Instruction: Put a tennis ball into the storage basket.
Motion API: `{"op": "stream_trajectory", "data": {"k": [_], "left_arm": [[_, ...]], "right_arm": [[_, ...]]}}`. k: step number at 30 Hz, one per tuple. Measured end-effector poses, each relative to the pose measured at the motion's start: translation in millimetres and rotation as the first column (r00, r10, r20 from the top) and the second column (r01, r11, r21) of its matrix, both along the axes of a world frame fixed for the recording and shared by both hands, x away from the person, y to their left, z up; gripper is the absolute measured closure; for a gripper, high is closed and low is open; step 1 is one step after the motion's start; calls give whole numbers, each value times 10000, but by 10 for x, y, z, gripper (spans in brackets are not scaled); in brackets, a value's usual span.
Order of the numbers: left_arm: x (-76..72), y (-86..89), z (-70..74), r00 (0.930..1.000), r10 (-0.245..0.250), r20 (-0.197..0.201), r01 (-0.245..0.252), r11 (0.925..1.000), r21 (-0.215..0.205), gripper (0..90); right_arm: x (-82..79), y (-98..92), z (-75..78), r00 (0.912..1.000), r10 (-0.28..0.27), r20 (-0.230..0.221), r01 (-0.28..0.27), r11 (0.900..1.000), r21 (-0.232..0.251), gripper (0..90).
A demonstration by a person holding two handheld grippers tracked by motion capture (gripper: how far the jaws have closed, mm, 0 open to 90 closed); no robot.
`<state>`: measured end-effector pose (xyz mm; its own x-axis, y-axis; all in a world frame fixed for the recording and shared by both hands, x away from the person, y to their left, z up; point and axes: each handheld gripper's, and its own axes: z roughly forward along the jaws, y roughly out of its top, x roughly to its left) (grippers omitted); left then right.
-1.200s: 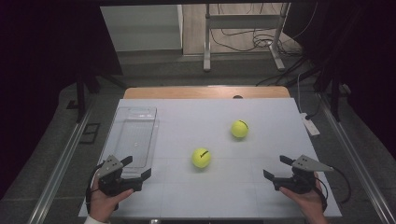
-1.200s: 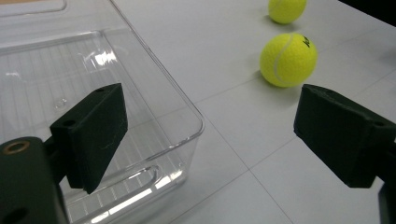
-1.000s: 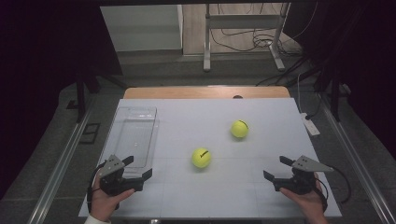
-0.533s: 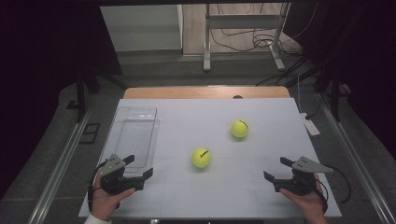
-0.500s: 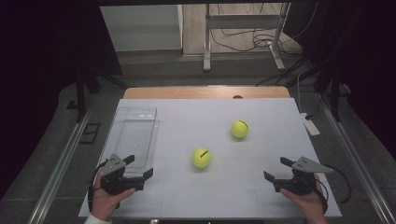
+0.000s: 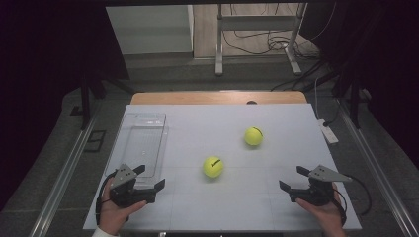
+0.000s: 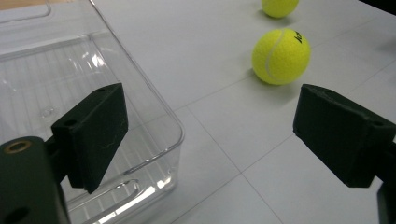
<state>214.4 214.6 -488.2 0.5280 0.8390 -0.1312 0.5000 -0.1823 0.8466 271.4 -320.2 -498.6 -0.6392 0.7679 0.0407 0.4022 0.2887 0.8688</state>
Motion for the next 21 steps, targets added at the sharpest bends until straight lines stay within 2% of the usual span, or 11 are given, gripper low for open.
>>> {"op": "stream_trajectory", "data": {"k": [10, 21], "left_arm": [[-10, -29, 68, 9999, 52, -104, -51, 9999, 94, 114], [27, -98, 135, 9993, -246, -271, 253, 9993, 267, 114]], "right_arm": [[-29, 44, 28, 9998, 73, 206, -74, 10000, 12, 120], [-24, 49, 12, 10000, 26, 77, -25, 10000, -55, 120]]}}
